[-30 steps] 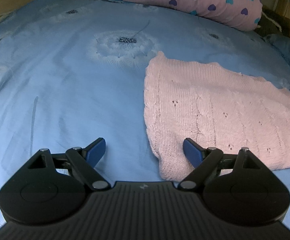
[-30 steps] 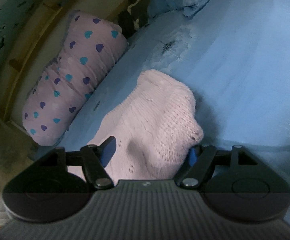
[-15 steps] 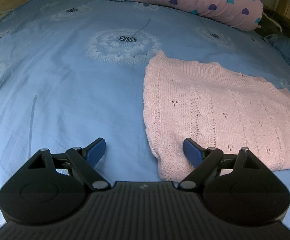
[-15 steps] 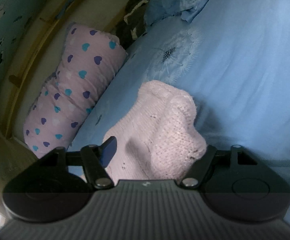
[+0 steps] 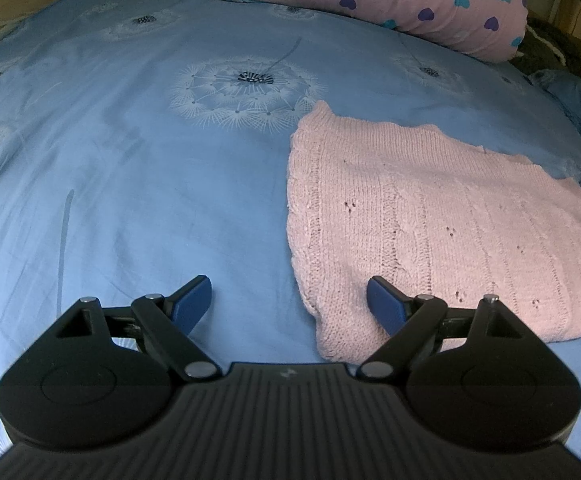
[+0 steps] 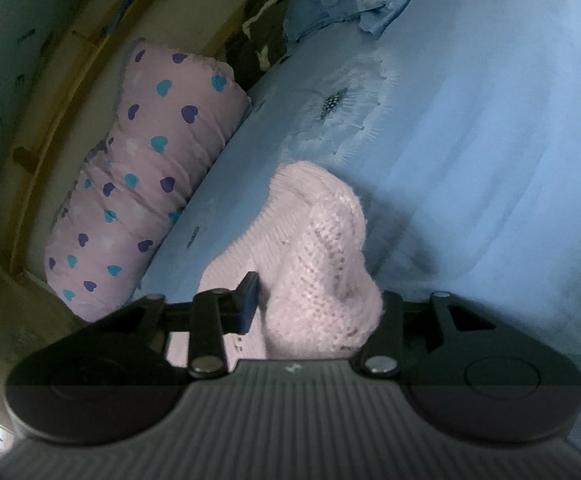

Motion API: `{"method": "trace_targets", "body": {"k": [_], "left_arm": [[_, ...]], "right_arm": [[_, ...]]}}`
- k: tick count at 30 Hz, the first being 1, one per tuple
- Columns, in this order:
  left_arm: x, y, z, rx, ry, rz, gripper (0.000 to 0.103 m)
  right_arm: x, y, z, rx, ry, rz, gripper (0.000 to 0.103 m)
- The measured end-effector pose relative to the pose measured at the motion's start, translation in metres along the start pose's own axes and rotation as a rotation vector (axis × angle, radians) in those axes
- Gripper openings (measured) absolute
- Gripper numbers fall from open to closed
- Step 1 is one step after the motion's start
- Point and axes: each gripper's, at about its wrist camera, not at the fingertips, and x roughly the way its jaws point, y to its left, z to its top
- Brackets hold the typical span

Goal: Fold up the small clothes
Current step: 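Grasp the cardigan end with the right tool and lift it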

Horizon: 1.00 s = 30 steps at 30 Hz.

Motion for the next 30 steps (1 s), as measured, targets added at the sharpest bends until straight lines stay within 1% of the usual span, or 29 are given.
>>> {"method": "trace_targets", "body": {"k": [3,4,8,18,25,30], "left_arm": [[0.0,0.001,0.0,-0.004,-0.001,-0.004,0.088],[0.0,0.001,0.0,-0.005,-0.001,-0.005,0.088],[-0.001,0.003,0.001,-0.009,-0.002,-0.006,0.088],[-0.004,0.005,0.002,-0.016,-0.009,-0.014,0.088],[-0.006,0.009,0.003,-0.034,-0.01,-0.015,0.088],[-0.008,0.014,0.006,-0.054,-0.014,-0.017,0.088]], "right_arm": [[-0.001,0.004,0.002,-0.022,0.004,-0.004,0.043],[-0.001,0.006,0.002,-0.04,0.002,-0.005,0.036],[-0.005,0.019,0.003,-0.132,-0.004,-0.008,0.032],[-0.015,0.07,0.004,-0.389,-0.006,0.0,0.03],[-0.022,0.112,-0.004,-0.536,-0.004,0.05,0.029],[-0.025,0.146,-0.015,-0.642,0.003,0.091,0.029]]}}
